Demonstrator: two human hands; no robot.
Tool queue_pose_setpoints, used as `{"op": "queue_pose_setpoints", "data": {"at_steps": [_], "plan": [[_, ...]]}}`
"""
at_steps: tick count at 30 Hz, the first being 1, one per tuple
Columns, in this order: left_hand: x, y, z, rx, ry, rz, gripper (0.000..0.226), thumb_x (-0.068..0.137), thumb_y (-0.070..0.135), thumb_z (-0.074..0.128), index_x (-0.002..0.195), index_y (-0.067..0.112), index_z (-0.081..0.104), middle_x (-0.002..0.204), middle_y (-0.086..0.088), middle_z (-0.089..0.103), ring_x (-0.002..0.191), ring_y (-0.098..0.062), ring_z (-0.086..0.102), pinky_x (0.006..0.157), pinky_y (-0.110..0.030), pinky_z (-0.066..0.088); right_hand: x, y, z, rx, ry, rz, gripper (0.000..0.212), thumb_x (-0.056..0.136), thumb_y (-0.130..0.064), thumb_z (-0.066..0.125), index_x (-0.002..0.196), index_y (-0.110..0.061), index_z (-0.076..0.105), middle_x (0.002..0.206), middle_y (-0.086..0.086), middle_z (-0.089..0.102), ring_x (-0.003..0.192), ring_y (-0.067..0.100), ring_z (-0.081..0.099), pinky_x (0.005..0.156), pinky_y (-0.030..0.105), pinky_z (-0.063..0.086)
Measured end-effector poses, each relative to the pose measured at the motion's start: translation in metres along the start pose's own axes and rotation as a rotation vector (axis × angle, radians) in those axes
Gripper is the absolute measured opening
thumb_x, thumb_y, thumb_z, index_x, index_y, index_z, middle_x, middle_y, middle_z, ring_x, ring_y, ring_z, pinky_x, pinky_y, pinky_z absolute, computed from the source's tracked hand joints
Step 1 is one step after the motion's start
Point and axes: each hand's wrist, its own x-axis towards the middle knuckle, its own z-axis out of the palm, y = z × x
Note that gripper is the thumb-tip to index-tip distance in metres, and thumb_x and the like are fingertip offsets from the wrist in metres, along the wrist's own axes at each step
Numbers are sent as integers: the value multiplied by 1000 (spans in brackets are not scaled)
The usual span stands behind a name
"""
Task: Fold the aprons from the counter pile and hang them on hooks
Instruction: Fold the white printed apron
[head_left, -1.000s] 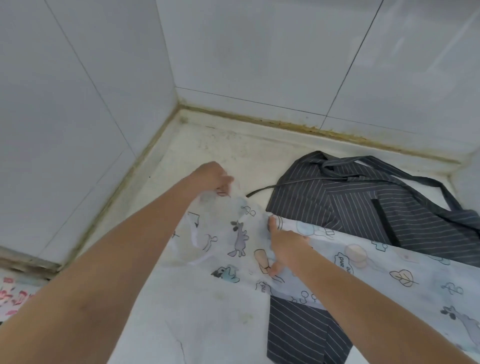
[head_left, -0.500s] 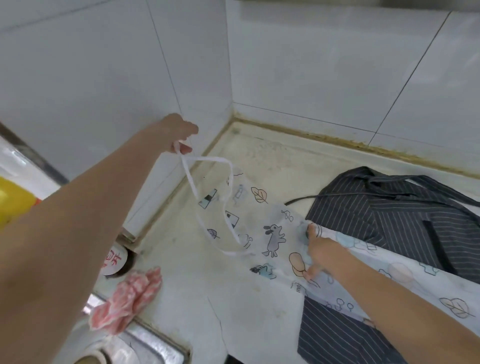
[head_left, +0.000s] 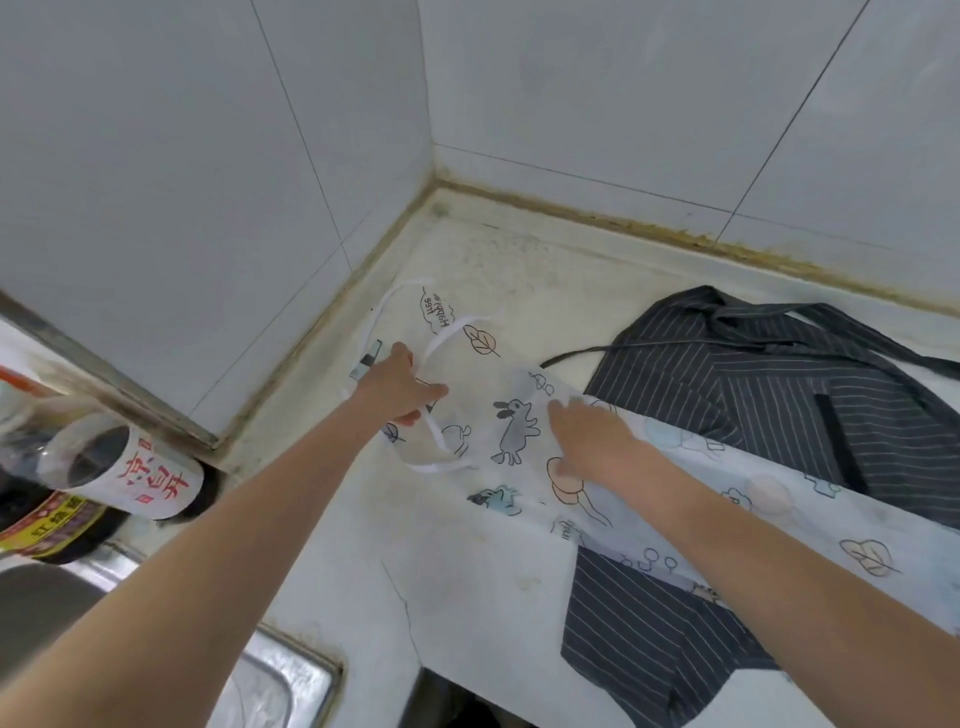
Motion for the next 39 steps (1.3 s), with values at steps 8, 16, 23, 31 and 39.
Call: {"op": "queue_pose_setpoints", "data": {"at_steps": [8,16,23,31,39], "plan": [[-8,19,-3,-236,350,310,11,94,16,54,104,13,51,81,4,57,45,-12,60,41,-19,46,3,-14,24,307,-171,-29,86,78,-29,75,141,-9,20,132,12,36,117,29,46,86,35,44],[-8,53,-24,-727,546,184,6,89,16,54,84,15,56,48,10,61,43,-7,47,49,-18,40,7,-21,26,217,-173,61,89,70,-26,82,138,-8,28,131,10,39,119,30,47,96,44,45],[-9,9,-39,218,673,243,37,92,9,47,127,14,35,99,-7,54,80,-29,53,59,-34,36,11,-29,19,128,-248,129,93,72,-29,80,141,-5,23,140,14,32,124,34,44,98,48,44],[0,-13,-32,614,635,966,54,66,4,53,119,16,53,135,-9,49,121,-27,39,92,-46,40,9,-37,10,-58,-264,46,77,86,-34,66,143,1,28,145,17,30,134,34,33,104,39,37],[39,39,-18,1226,176,423,38,95,22,46,133,20,44,142,-4,42,142,-23,19,114,-44,7,8,-36,7,-104,-266,19,78,85,-35,67,143,0,28,144,15,32,134,32,33,105,37,36]]}}
